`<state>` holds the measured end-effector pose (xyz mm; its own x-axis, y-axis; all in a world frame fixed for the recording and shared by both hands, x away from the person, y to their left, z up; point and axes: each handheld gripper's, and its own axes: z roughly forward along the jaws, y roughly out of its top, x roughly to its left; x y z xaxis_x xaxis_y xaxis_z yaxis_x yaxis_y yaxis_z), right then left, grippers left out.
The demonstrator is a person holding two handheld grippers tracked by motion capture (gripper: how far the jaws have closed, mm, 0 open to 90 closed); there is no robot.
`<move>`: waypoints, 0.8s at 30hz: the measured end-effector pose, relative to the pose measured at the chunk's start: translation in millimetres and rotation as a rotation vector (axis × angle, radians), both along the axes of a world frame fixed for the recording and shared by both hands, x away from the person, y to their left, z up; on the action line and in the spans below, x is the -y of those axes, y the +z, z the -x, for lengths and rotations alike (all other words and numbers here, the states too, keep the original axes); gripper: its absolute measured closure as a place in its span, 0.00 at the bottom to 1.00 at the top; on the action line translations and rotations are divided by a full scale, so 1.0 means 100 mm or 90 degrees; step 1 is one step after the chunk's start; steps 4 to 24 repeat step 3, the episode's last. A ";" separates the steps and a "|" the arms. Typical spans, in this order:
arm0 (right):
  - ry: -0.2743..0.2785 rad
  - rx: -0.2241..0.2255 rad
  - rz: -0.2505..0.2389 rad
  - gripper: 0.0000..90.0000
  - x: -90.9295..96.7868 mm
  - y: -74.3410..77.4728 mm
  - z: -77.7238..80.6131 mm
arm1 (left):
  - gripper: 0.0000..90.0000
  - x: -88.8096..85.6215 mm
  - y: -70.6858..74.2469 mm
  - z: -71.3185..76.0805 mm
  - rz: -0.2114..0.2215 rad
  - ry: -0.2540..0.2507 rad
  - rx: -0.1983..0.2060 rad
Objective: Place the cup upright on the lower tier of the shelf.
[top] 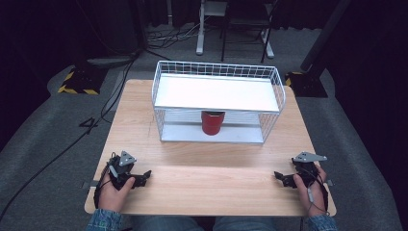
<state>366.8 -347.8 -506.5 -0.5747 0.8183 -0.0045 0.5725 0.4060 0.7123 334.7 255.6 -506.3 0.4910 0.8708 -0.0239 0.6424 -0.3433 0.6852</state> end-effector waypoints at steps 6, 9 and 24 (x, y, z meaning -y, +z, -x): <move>0.000 0.000 0.000 0.00 0.00 0.00 0.00 | 0.08 0.01 0.00 0.00 -0.004 0.010 0.000; 0.000 0.000 0.000 0.00 0.00 0.00 0.00 | 0.08 0.01 0.00 0.00 -0.004 0.010 0.000; 0.000 0.000 0.000 0.00 0.00 0.00 0.00 | 0.08 0.01 0.00 0.00 -0.004 0.010 0.000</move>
